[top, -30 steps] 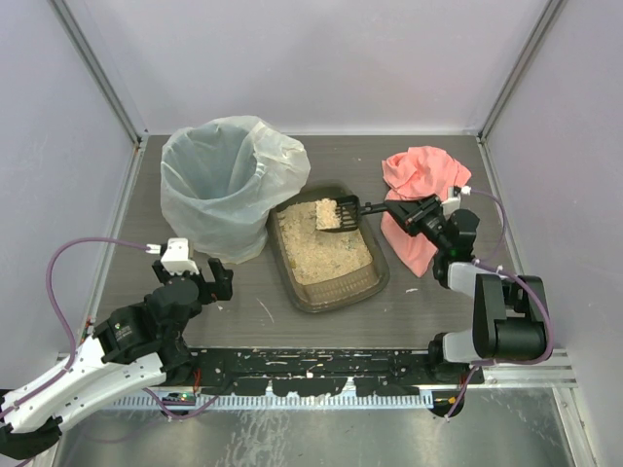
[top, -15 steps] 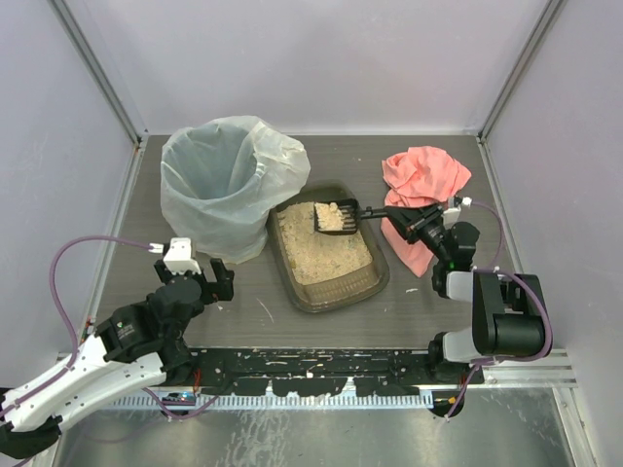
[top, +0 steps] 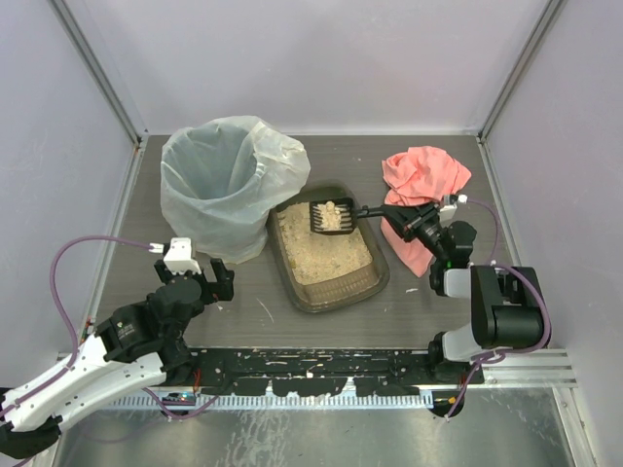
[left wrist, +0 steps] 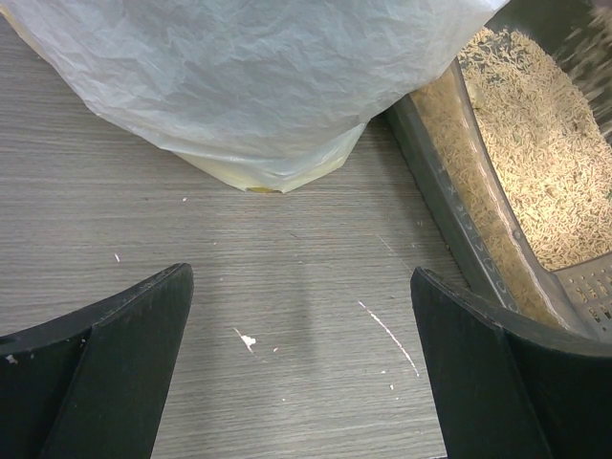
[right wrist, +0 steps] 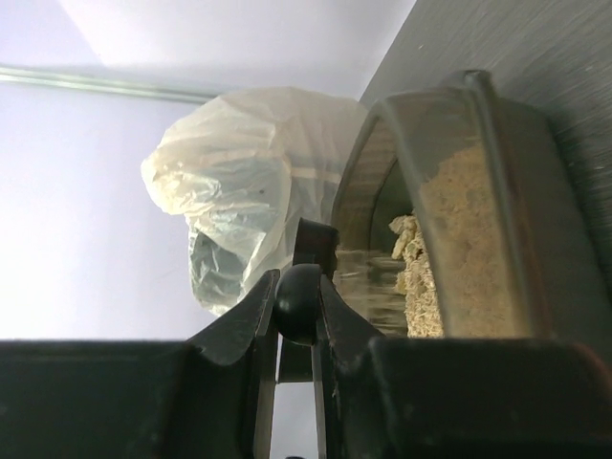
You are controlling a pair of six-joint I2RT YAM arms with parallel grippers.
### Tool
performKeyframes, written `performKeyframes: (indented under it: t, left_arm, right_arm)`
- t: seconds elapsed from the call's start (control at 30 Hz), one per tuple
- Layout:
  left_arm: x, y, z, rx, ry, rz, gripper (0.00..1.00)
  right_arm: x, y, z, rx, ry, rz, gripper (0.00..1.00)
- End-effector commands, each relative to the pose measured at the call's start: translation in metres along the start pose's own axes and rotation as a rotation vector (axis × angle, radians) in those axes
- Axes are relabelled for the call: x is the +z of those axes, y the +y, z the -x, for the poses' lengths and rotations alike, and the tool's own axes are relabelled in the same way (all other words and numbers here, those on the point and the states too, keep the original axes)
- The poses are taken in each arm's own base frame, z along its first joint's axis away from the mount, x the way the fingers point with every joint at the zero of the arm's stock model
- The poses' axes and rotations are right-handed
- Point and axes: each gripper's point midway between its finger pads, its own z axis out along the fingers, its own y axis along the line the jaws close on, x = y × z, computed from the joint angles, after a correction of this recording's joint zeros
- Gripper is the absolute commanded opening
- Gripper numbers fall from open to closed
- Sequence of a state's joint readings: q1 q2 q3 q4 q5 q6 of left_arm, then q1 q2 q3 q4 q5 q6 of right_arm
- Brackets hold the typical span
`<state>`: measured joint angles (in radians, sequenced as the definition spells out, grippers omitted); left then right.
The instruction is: Clean the litter box
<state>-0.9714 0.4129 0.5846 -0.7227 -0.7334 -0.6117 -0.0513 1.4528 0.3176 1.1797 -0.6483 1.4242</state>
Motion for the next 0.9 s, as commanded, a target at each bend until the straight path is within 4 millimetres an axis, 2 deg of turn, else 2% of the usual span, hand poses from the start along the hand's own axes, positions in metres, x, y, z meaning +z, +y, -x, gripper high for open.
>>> performKeyframes:
  t: [0.0, 0.07, 0.1, 0.17, 0.2, 0.23, 0.3, 0.33, 0.4, 0.43, 0.53, 0.57, 0.63, 0.67, 0.77, 0.8, 0.87]
  left_arm:
    - [-0.002, -0.007, 0.016, -0.035, -0.045, -0.02, 0.98]
    - [-0.002, -0.007, 0.016, -0.029, -0.042, -0.019, 0.98]
    - [-0.003, -0.006, 0.017, -0.032, -0.04, -0.017, 0.98]
    - [-0.003, -0.006, 0.016, -0.033, -0.036, -0.014, 0.98]
    - [-0.002, -0.006, 0.015, -0.034, -0.038, -0.016, 0.98]
    - [-0.001, -0.007, 0.015, -0.034, -0.044, -0.019, 0.98]
    - [-0.001, -0.008, 0.015, -0.03, -0.042, -0.017, 0.98]
    - [-0.002, -0.007, 0.015, -0.028, -0.035, -0.015, 0.98]
    - [-0.002, -0.007, 0.014, -0.028, -0.027, -0.01, 0.98]
    - [-0.001, -0.008, 0.015, -0.033, -0.032, -0.015, 0.98]
    - [-0.001, -0.009, 0.014, -0.024, -0.031, -0.018, 0.98]
    - [-0.002, -0.008, 0.014, -0.024, -0.026, -0.015, 0.98]
    - [-0.002, -0.007, 0.014, -0.028, -0.024, -0.013, 0.98]
    - [-0.002, -0.007, 0.014, -0.034, -0.029, -0.015, 0.98]
    - [-0.001, -0.008, 0.014, -0.033, -0.033, -0.016, 0.98]
    - [-0.002, -0.007, 0.015, -0.032, -0.029, -0.014, 0.98]
    - [-0.003, -0.007, 0.015, -0.035, -0.026, -0.011, 0.98]
  right_arm:
    - [0.004, 0.038, -0.004, -0.113, 0.031, 0.138, 0.01]
    - [-0.01, 0.02, 0.022, -0.025, -0.108, 0.073, 0.01]
    - [-0.009, 0.022, 0.019, -0.054, -0.084, 0.077, 0.01]
    - [0.008, 0.04, -0.012, -0.164, 0.095, 0.129, 0.01]
    - [0.011, 0.048, -0.015, -0.191, 0.11, 0.156, 0.01]
    - [0.007, 0.046, -0.005, -0.168, 0.052, 0.144, 0.01]
    - [-0.01, 0.024, 0.024, -0.082, -0.106, 0.06, 0.01]
    - [-0.011, 0.025, 0.024, -0.104, -0.101, 0.063, 0.01]
    - [0.003, 0.041, -0.005, -0.199, 0.063, 0.115, 0.01]
    - [0.005, 0.048, -0.011, -0.222, 0.089, 0.149, 0.01]
    - [-0.014, 0.026, 0.024, -0.091, -0.104, 0.074, 0.01]
    - [-0.01, 0.03, 0.021, -0.123, -0.081, 0.084, 0.01]
    - [0.006, 0.044, -0.01, -0.208, 0.088, 0.137, 0.01]
    - [0.006, 0.049, -0.016, -0.215, 0.112, 0.16, 0.01]
    - [-0.008, 0.03, 0.012, -0.104, -0.053, 0.097, 0.01]
    - [-0.004, 0.034, 0.005, -0.138, -0.012, 0.108, 0.01]
    - [0.01, 0.046, -0.024, -0.214, 0.147, 0.154, 0.01]
